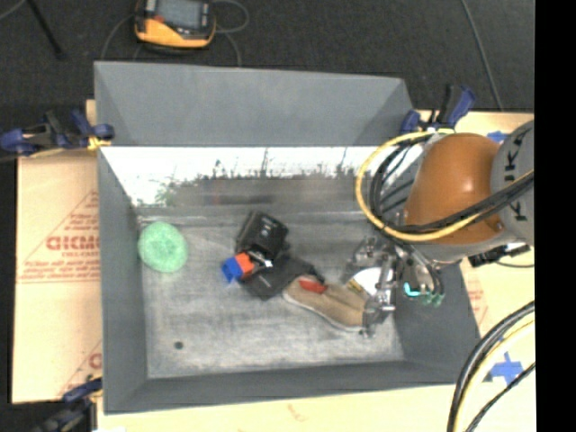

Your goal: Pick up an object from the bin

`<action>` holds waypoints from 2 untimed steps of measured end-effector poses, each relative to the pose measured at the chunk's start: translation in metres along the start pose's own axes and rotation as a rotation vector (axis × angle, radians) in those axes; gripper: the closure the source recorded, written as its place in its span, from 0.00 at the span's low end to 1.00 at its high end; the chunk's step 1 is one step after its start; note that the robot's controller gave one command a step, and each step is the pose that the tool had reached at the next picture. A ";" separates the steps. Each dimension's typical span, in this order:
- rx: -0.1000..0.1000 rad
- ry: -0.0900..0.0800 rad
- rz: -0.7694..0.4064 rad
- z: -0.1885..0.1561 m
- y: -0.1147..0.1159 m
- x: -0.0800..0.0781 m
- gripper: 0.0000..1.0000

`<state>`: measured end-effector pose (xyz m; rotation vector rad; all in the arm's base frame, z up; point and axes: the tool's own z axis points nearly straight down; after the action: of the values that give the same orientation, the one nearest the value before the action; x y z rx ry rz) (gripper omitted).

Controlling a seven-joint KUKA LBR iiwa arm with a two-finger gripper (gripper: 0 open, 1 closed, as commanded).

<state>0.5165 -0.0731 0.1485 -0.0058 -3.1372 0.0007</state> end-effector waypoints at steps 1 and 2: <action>0.001 -0.006 -0.002 -0.004 0.000 -0.001 0.00; 0.002 -0.017 -0.002 0.075 0.006 -0.007 1.00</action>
Offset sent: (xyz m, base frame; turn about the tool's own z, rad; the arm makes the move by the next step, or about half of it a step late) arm 0.0034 0.0082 -0.0785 -0.0011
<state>0.5234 -0.0668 0.0733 -0.0026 -3.1538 0.0044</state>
